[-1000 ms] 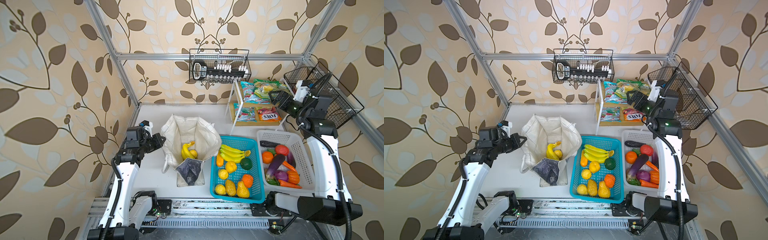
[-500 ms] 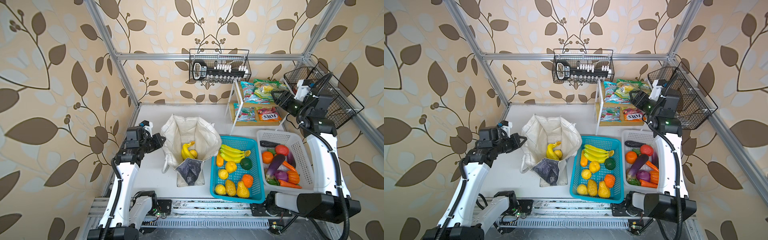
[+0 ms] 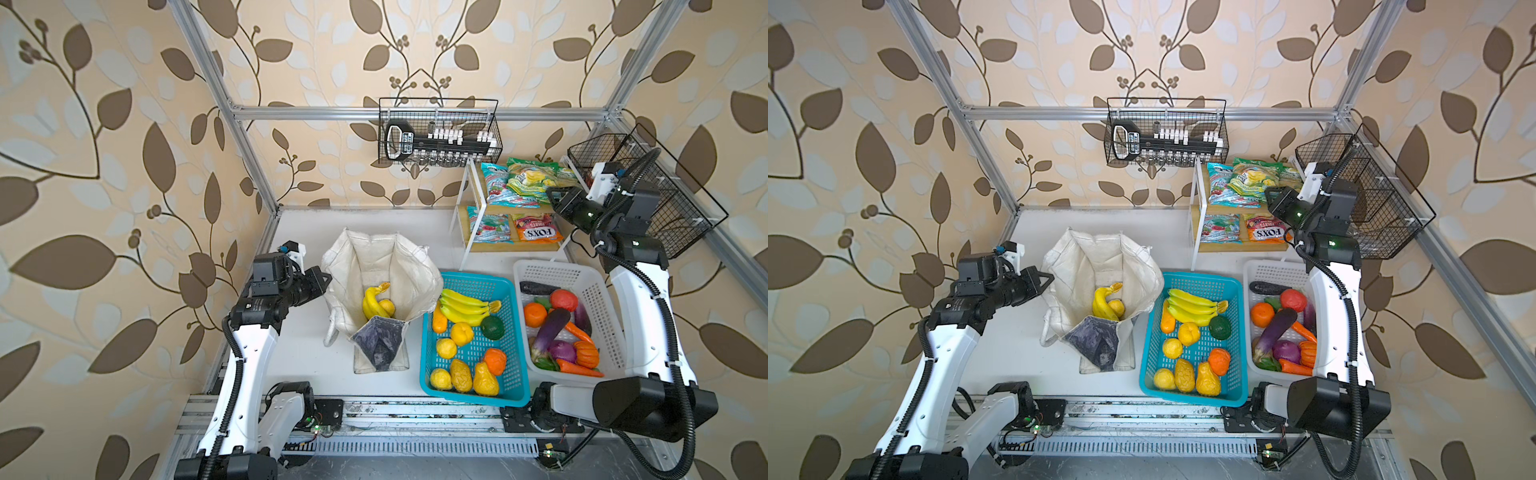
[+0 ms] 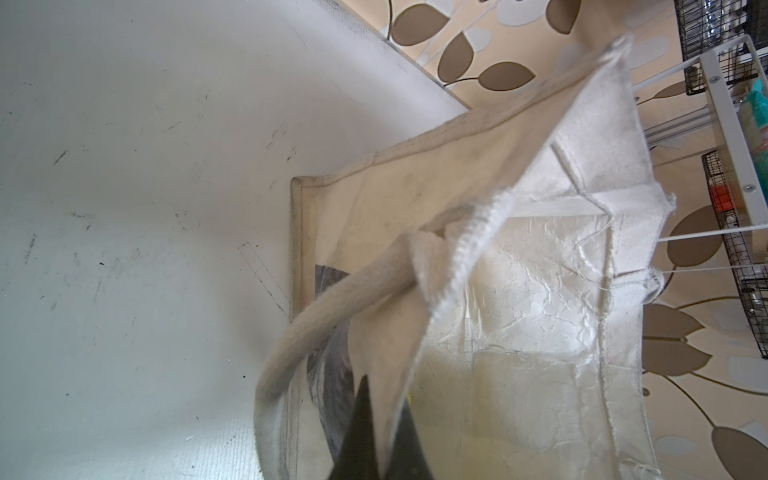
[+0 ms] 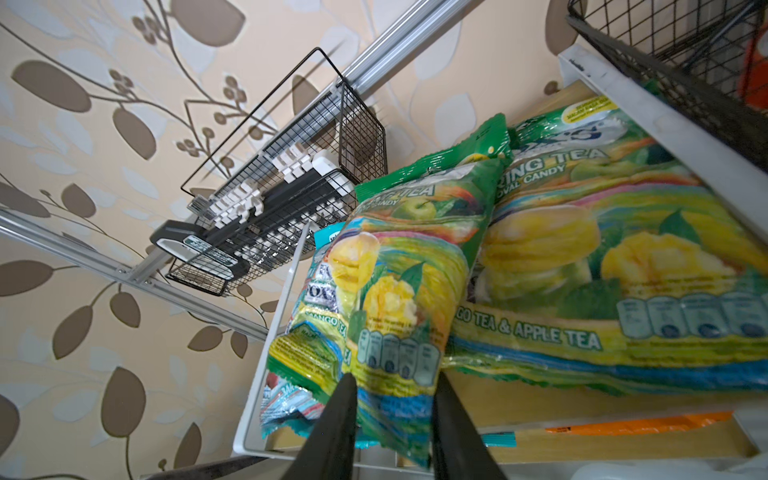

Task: Place the food into the grocery bag and tie it
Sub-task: 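Grasp the green Fox's Spring Tea candy bag on the shelf with the right gripper, then carry the green candy bag over the tote and lower it inside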

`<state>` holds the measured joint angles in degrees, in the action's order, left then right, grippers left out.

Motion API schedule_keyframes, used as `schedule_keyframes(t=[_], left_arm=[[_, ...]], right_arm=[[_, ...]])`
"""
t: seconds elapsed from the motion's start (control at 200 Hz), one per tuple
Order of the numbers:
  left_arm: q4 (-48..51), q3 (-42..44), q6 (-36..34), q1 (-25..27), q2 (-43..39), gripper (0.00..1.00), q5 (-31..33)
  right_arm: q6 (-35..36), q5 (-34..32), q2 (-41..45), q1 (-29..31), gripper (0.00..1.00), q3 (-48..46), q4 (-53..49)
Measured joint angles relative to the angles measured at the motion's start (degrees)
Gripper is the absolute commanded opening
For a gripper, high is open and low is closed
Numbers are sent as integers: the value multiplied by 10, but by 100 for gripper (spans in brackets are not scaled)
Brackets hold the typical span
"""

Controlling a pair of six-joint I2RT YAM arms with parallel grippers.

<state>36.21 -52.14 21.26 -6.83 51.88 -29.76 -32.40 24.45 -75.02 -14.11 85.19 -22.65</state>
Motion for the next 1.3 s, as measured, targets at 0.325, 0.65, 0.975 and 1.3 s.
schedule_keyframes(t=[0.325, 0.65, 0.975, 1.3], left_arm=[[0, 0, 0, 0, 0, 0, 0], [0, 0, 0, 0, 0, 0, 0], [0, 0, 0, 0, -1, 0, 2], [0, 0, 0, 0, -1, 0, 2]], right_arm=[[-17, 9, 3, -3, 0, -8, 28], [-31, 35, -53, 6, 0, 130, 26], [-68, 97, -158, 27, 0, 312, 40], [-52, 93, -144, 138, 0, 324, 11]])
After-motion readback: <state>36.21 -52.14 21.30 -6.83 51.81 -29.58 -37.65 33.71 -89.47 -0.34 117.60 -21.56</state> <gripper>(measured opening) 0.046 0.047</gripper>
